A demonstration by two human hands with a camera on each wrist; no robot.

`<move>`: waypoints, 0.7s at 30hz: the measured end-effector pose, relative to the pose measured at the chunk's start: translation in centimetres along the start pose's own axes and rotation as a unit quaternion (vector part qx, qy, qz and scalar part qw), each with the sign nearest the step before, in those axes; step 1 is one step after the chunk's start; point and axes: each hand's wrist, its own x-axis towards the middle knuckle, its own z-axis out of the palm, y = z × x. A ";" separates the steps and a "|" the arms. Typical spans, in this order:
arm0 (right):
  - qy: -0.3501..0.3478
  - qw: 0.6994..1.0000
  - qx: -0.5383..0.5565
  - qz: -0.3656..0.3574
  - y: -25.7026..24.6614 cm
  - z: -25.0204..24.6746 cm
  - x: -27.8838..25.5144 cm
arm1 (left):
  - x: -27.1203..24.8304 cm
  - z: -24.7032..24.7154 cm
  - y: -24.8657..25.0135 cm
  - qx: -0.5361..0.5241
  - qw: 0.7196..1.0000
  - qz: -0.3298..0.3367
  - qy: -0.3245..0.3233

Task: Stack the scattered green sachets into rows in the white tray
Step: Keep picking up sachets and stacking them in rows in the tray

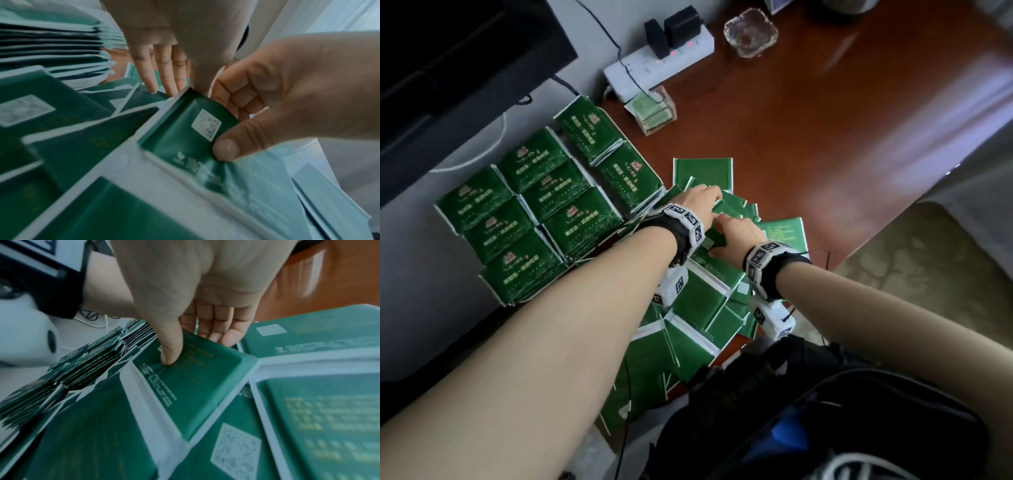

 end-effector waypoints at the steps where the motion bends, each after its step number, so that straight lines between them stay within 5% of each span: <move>1: 0.001 1.000 0.005 -0.001 0.2 0.1 0.1 | 0.6 0.0 0.2 0.015 1.000 -0.001 -0.008; 14: -0.019 0.999 0.040 -0.015 2.9 -2.2 1.3 | 1.9 -0.9 0.8 -0.047 0.997 -0.056 0.018; 21: -0.021 1.000 0.005 -0.008 8.1 -6.7 5.2 | 4.6 -3.0 1.7 -0.112 0.973 -0.177 0.096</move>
